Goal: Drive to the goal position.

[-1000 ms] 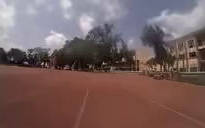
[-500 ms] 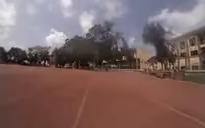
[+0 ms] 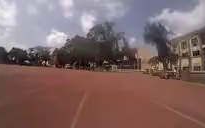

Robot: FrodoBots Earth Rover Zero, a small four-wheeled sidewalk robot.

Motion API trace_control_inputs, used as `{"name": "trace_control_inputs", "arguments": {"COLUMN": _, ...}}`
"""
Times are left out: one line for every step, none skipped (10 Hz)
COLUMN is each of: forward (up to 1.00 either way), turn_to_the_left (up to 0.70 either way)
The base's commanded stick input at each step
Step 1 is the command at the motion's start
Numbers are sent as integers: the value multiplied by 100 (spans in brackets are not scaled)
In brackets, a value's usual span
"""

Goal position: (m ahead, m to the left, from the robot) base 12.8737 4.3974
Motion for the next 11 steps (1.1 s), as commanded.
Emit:
{"name": "trace_control_inputs", "arguments": {"forward": 70, "turn_to_the_left": 0}}
{"name": "trace_control_inputs", "arguments": {"forward": 70, "turn_to_the_left": 0}}
{"name": "trace_control_inputs", "arguments": {"forward": 70, "turn_to_the_left": 0}}
{"name": "trace_control_inputs", "arguments": {"forward": 70, "turn_to_the_left": 0}}
{"name": "trace_control_inputs", "arguments": {"forward": 70, "turn_to_the_left": 0}}
{"name": "trace_control_inputs", "arguments": {"forward": 70, "turn_to_the_left": 0}}
{"name": "trace_control_inputs", "arguments": {"forward": 70, "turn_to_the_left": 0}}
{"name": "trace_control_inputs", "arguments": {"forward": 70, "turn_to_the_left": 0}}
{"name": "trace_control_inputs", "arguments": {"forward": 70, "turn_to_the_left": 0}}
{"name": "trace_control_inputs", "arguments": {"forward": 70, "turn_to_the_left": 0}}
{"name": "trace_control_inputs", "arguments": {"forward": 70, "turn_to_the_left": 0}}
